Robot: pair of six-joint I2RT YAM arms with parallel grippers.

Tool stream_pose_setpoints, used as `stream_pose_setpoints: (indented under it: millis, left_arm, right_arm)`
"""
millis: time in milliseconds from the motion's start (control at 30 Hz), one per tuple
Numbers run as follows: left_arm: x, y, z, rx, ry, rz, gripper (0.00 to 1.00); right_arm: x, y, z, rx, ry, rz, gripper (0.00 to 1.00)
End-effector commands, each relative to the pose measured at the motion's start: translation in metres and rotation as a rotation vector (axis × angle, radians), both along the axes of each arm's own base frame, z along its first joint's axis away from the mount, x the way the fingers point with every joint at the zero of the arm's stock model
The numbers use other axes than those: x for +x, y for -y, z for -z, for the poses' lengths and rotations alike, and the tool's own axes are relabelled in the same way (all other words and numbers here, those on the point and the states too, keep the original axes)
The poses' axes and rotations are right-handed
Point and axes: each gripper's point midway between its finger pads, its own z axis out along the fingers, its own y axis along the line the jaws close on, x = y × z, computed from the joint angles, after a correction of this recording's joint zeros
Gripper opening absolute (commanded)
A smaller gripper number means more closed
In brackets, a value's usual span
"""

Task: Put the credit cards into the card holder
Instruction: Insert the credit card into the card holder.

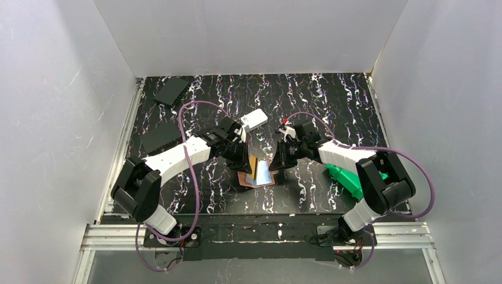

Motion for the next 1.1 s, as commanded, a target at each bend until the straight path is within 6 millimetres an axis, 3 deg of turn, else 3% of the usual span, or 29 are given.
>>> stream_pose_setpoints:
  millis: [0,333,633,1067]
  left_arm:
    - [-0.003,-0.003,-0.001,0.065,-0.015,0.020,0.00]
    - [-0.018,-0.027,0.024,0.203,-0.067,0.011,0.00]
    - [-0.024,-0.019,0.027,0.157,-0.127,-0.007,0.00]
    - [-0.021,-0.010,0.035,-0.021,-0.240,-0.067,0.00]
  right_arm:
    - [-0.001,-0.010,-0.003,0.046,0.025,-0.047,0.16]
    - [-0.008,-0.011,0.012,0.016,0.015,-0.079,0.14]
    - [-0.008,-0.004,0.038,-0.060,-0.024,-0.067,0.10]
    - [-0.010,0.003,0.049,-0.105,-0.030,-0.061,0.09]
